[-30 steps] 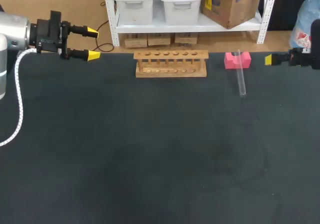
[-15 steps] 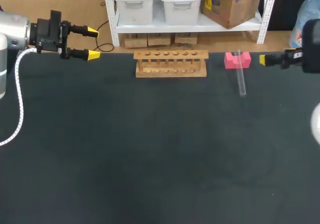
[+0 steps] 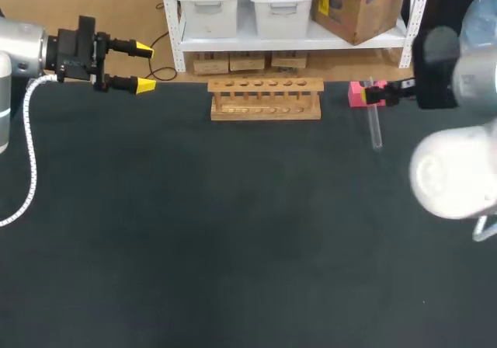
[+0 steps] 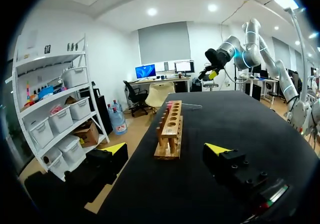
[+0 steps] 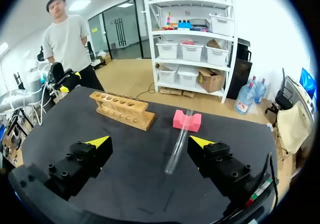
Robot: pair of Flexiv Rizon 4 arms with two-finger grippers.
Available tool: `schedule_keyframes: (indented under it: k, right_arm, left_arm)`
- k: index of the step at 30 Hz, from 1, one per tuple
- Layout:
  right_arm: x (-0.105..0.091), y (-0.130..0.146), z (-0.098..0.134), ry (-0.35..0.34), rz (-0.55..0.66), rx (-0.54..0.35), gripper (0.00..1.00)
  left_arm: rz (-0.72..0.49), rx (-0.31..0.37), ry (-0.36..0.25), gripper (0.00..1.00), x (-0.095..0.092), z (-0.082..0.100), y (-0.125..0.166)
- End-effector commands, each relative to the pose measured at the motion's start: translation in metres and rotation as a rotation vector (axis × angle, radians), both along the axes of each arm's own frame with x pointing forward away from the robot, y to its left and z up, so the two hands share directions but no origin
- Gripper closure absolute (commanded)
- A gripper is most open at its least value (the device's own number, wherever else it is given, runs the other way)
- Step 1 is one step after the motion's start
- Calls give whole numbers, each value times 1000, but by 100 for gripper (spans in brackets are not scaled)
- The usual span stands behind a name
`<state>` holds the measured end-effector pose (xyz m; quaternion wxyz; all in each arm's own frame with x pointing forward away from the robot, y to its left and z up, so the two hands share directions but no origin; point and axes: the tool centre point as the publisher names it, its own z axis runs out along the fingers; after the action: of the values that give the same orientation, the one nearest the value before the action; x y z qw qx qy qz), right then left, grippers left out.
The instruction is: Grasp the test tube, adjust it, and insert it.
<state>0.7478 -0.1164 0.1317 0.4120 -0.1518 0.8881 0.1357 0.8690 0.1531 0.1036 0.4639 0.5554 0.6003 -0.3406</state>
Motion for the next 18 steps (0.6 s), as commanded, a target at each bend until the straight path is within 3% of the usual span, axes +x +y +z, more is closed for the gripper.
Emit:
schedule_keyframes:
  k: [1,18]
  right_arm:
    - [17,15,-13,-55,-294,-229,0]
    - [70,14,-39,-8,-443,-167,0]
  left_arm:
    - [-2,-1,-1,0,1,-1,0]
    - [-2,-1,-1,0,1,-1,0]
